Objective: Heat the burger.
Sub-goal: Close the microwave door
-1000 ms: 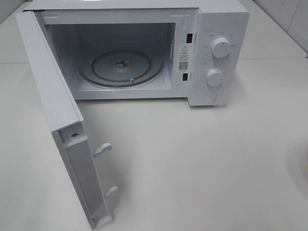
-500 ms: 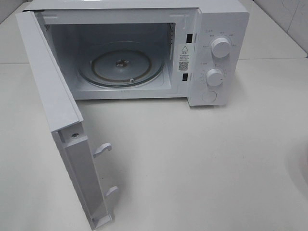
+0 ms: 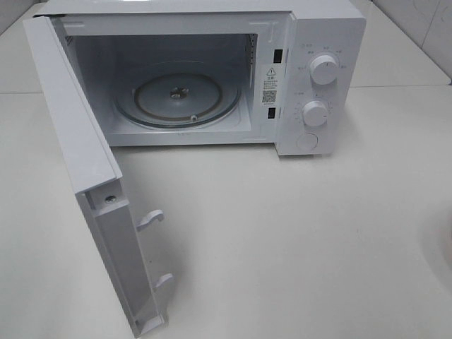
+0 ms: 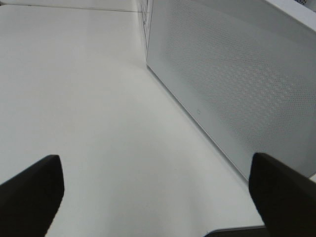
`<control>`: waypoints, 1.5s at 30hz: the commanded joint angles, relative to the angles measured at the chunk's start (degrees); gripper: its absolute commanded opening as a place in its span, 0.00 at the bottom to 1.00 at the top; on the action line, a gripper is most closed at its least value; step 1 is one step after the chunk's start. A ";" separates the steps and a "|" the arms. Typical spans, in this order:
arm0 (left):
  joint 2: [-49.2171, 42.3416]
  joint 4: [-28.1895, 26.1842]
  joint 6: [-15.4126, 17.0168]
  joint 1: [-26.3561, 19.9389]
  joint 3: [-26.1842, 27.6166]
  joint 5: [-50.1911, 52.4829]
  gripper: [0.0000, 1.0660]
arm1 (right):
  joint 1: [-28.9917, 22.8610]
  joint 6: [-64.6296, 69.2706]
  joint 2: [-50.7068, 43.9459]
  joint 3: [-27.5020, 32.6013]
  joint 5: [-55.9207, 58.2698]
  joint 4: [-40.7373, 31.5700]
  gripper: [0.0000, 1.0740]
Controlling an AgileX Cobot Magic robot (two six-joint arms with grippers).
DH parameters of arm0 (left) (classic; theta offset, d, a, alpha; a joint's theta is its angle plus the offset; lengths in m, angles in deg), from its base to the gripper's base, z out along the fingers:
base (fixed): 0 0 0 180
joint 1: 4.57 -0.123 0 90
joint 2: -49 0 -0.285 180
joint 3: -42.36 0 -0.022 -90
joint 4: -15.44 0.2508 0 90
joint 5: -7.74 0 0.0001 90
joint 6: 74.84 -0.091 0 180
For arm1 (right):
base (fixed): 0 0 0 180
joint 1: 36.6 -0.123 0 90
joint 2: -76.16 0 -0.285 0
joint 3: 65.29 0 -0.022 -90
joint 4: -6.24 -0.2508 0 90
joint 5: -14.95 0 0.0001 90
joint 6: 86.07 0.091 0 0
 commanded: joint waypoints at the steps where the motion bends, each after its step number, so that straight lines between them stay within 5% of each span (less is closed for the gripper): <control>1: 1.38 -0.46 -0.06 0.06 1.09 2.18 0.73 | 0.46 -0.46 -1.72 0.17 -0.57 0.17 0.69; 3: 2.01 -0.46 -0.06 0.06 1.49 3.09 0.66 | 0.46 -0.46 -1.72 0.17 -0.57 0.17 0.69; 5: 3.38 -0.46 -0.06 0.06 1.72 7.10 0.46 | 0.46 -0.46 -1.72 0.17 -0.57 0.17 0.69; 6: 3.38 -0.46 -0.06 0.06 1.72 7.10 0.46 | 0.46 -0.46 -1.72 0.17 -0.57 0.17 0.69; 8: 5.44 -0.34 -0.06 0.06 1.43 13.06 0.21 | 0.46 -0.46 -1.72 0.17 -0.57 0.17 0.69; 13: 9.40 0.34 -0.06 0.06 -0.57 21.31 0.00 | 0.40 -0.46 -1.72 0.17 -0.57 0.17 0.69; 22: 16.56 0.40 -0.06 0.06 -6.19 39.02 0.00 | 0.40 -0.46 -1.72 0.17 -0.57 0.17 0.69; 34: 28.07 2.75 -0.06 0.06 -20.45 76.83 0.00 | 0.40 -0.46 -1.72 0.17 -0.57 0.17 0.69; 42: 38.16 3.95 0.11 0.06 -21.60 85.54 0.00 | 0.40 -0.46 -1.72 0.17 -0.57 0.17 0.69; 45: 44.63 4.76 2.64 0.06 -21.43 91.33 0.00 | 0.40 -0.46 -1.72 0.17 -0.57 0.17 0.69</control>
